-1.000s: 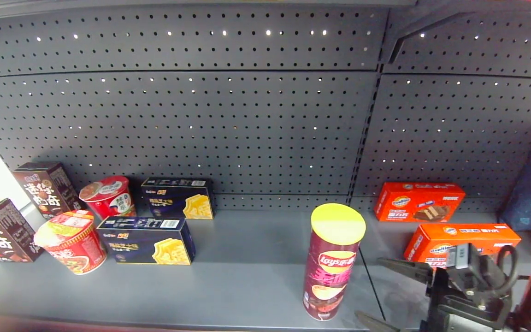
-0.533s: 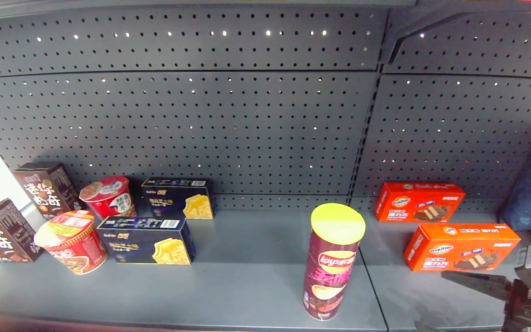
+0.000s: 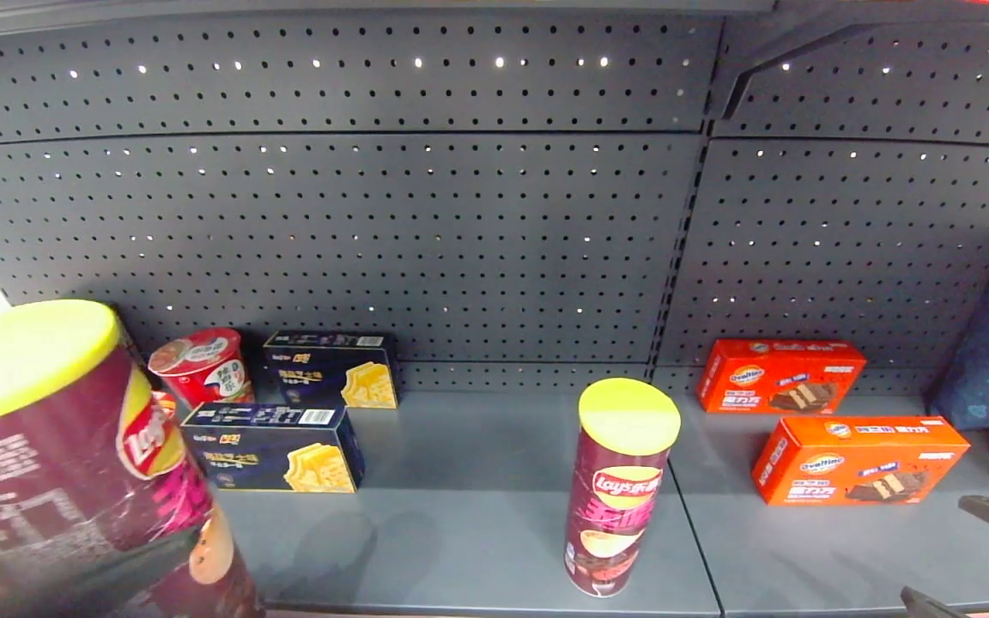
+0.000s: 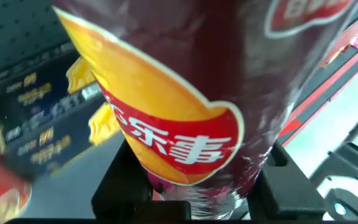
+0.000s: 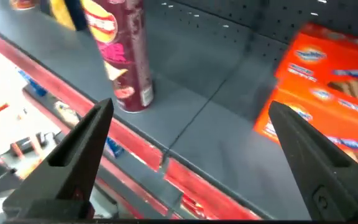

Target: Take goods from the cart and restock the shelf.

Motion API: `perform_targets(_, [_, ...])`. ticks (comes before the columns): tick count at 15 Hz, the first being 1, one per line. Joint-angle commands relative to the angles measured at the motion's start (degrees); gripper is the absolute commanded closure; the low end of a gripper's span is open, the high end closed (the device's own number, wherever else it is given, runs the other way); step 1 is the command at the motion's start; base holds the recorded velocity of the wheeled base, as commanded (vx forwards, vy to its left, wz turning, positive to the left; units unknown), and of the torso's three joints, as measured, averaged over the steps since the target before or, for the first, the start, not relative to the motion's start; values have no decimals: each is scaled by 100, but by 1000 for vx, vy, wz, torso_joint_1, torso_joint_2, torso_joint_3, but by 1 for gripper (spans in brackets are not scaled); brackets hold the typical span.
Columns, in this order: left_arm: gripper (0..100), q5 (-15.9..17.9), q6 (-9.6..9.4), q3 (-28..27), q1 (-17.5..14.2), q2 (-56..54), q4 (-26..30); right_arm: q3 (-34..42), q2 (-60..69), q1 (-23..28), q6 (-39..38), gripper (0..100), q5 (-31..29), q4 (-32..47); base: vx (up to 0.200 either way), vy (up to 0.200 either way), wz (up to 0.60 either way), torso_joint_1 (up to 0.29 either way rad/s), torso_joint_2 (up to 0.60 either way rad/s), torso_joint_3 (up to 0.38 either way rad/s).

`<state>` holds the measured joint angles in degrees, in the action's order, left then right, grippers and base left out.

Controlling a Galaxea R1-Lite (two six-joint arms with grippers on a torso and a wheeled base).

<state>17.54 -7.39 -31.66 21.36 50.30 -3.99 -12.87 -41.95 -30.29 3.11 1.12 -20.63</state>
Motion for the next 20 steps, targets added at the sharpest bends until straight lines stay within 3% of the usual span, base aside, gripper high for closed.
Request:
perform_targets(1, [100, -102, -386, 11, 79, 1316, -867, 338, 635, 454, 6, 0, 2, 24, 0, 0, 0, 0, 0, 0])
perform_targets(2, [100, -269, -509, -33, 149, 1659, -1219, 408, 758, 577, 6, 0, 2, 50, 0, 0, 0, 0, 0, 0])
perform_targets(4, [100, -770, -509, -174, 554, 2239, -1596, 426, 873, 683, 14, 0, -156, 129, 0, 0, 0, 0, 0, 0])
perform_targets(5, [100, -770, -509, -174, 554, 2239, -1596, 426, 873, 683, 14, 0, -156, 129, 0, 0, 0, 0, 0, 0])
perform_targets(6, [100, -1148, -501, -534, 940, 2713, -1570, 435, 873, 683, 32, 0, -446, 138, 0, 0, 0, 0, 0, 0])
perform_targets(9, [100, -1789, -474, -1202, 1310, 3706, -1983, 426, 873, 674, 58, 0, -587, 138, 0, 0, 0, 0, 0, 0])
perform_targets(10, [100, -1983, -413, -1360, 1371, 3961, -2071, 426, 873, 674, 58, 0, -569, 138, 0, 0, 0, 0, 0, 0])
perform_targets(12, [100, -2290, -114, -1633, 1600, 4383, -2080, 391, 820, 639, 32, 0, -534, 129, 0, 0, 0, 0, 0, 0])
perform_targets(14, [100, -2405, 115, -1861, 1670, 4788, -2089, 356, 714, 621, 14, 0, -516, 120, 0, 0, 0, 0, 0, 0])
perform_targets(16, [100, -2493, 150, -2160, 1661, 5086, -2089, 364, 679, 621, 6, 0, -508, 103, 0, 0, 0, 0, 0, 0])
perform_targets(18, [100, -2686, 431, -2793, 1670, 5587, -2089, 364, 670, 612, 6, 0, -508, 111, 0, 0, 0, 0, 0, 0])
perform_targets(20, [100, -2721, 493, -3030, 1687, 5851, -2089, 356, 662, 612, 6, 0, -508, 111, 0, 0, 0, 0, 0, 0])
